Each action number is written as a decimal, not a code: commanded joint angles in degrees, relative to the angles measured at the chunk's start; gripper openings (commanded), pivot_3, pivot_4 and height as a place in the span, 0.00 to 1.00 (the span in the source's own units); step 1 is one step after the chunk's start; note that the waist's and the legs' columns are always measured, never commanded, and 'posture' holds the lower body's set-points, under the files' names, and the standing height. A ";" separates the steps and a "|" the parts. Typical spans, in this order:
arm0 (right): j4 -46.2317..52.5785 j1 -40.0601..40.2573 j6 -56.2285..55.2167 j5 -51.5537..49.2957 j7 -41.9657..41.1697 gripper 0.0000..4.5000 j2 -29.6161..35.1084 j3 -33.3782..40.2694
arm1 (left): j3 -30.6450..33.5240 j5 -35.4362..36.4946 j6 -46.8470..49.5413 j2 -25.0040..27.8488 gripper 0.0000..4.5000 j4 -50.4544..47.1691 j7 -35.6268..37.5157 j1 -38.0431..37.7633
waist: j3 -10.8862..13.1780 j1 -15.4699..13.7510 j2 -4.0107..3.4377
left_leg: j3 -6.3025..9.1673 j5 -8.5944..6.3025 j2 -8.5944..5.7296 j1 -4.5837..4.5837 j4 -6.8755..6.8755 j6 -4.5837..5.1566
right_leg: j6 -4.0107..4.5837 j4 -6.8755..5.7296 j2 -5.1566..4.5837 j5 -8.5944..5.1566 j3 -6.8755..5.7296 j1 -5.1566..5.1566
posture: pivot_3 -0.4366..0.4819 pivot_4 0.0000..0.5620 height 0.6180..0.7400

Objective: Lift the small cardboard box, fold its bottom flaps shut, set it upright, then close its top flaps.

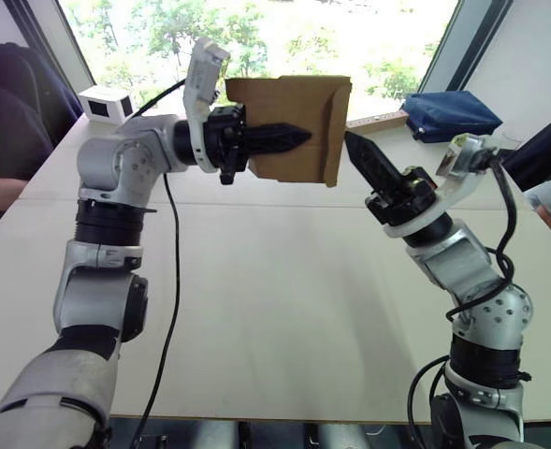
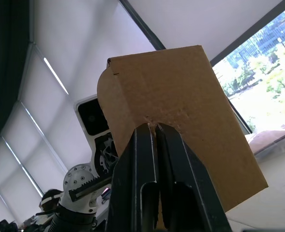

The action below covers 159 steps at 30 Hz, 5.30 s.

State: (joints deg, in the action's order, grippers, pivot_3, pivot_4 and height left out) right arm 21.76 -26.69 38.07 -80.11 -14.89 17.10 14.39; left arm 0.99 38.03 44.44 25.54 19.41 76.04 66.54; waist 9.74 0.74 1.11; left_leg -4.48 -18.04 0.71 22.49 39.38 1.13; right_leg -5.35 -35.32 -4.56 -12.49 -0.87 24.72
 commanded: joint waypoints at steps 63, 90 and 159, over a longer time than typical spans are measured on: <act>2.99 -0.08 -9.16 3.46 5.03 0.43 -17.24 -8.91 | 2.99 0.56 -1.16 -2.28 0.00 1.18 -3.30 2.92 | 0.00 0.17 -0.02 | 0.01 0.01 0.00 0.00 0.00 -0.02 | 0.00 -0.01 0.00 0.00 0.00 0.01 | 0.48 0.27 1.00; 7.33 7.19 -11.60 3.11 9.72 0.24 -13.76 -4.62 | 3.29 0.65 -0.82 -1.96 0.00 0.97 -3.07 2.31 | 0.01 0.20 -0.02 | 0.02 0.01 0.01 -0.01 -0.01 -0.02 | 0.00 -0.01 0.02 0.00 0.00 0.01 | 0.48 0.27 1.00; 31.70 34.87 15.11 27.44 -6.42 0.01 42.67 2.10 | -58.44 -28.84 27.75 -0.84 0.00 -17.89 5.63 14.94 | 0.02 -1.30 -0.02 | 0.10 -0.25 -0.21 0.90 0.72 0.44 | -0.39 -0.12 0.07 -0.29 0.42 0.57 | 0.48 0.27 1.00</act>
State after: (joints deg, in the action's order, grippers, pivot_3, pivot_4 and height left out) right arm 52.62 8.79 53.11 -53.04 -21.55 59.85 15.98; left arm -57.42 8.45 71.97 24.11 3.92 81.97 81.38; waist 9.76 -0.57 1.09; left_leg -4.38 -18.29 0.51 23.38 40.10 1.57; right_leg -5.76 -35.48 -4.49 -12.78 -0.45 25.30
